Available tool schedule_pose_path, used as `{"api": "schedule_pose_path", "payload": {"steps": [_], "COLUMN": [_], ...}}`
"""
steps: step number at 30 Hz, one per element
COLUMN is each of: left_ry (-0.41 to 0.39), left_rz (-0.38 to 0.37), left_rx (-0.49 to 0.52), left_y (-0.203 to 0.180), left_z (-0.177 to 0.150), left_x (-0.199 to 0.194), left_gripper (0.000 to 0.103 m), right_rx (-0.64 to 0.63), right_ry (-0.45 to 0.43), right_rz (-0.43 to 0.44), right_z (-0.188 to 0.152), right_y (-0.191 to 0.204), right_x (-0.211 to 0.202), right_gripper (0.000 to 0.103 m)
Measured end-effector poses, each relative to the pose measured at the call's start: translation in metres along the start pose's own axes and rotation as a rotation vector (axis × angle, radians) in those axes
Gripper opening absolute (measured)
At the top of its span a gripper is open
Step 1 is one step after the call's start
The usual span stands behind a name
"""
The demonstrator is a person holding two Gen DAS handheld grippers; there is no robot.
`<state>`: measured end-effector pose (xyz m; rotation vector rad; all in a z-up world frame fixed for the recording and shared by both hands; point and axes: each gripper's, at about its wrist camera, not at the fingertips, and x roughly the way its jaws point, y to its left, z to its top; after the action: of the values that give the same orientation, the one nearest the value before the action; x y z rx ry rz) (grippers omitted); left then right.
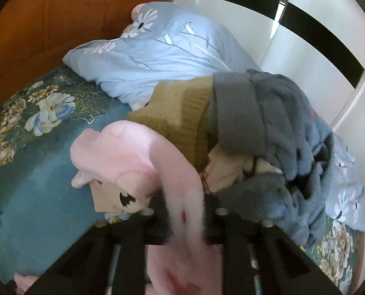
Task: Fold clothes
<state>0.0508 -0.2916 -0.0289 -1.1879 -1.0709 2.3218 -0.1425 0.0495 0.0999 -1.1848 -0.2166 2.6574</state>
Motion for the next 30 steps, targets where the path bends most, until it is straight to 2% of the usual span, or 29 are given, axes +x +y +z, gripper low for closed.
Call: {"api": "schedule_pose_path", "payload": {"steps": [10,13,15,19,22,24,26,28,30], "left_ry": [-0.004,-0.008,-0.009,-0.010,-0.014,-0.015,-0.016,-0.017,-0.017], "left_rz": [0.023,0.029,0.029,0.029,0.033,0.039,0.045,0.048,0.054], "left_rx": [0.022,0.028,0.032,0.043,0.053,0.057,0.055,0.050,0.050], "left_y": [-0.002,-0.003,-0.003,-0.003,-0.004,-0.003,-0.002,-0.001,-0.001], "left_z": [-0.006,-0.008,-0.009,-0.012,-0.014,-0.016,-0.016,-0.016,-0.016], "left_x": [0.001,0.001,0.000,0.000,0.000,0.000,0.001,0.001,0.002], "left_gripper": [0.055,0.055,0.055,0.055,0.055,0.055,0.055,0.055,0.055], "right_rx": [0.159,0.284,0.362,0.563,0.648,0.646,0.626,0.583,0.547], "right_ry": [-0.294,-0.316,-0.269,-0.075,0.039,0.064,0.063,0.031,0.008], "right_rz": [0.088,0.043,0.003,-0.045,-0.029,-0.029,-0.043,-0.070,-0.096], "right_z": [-0.068,-0.130,-0.168,-0.261,-0.308,-0.316,-0.317,-0.313,-0.312], "right_y": [-0.106,-0.166,-0.195,-0.252,-0.271,-0.270,-0.269,-0.270,-0.268], "right_x": [-0.161,-0.193,-0.190,-0.154,-0.128,-0.122,-0.126,-0.142,-0.158], "right_gripper": [0.011,0.011,0.011,0.012,0.013,0.016,0.029,0.057,0.061]}}
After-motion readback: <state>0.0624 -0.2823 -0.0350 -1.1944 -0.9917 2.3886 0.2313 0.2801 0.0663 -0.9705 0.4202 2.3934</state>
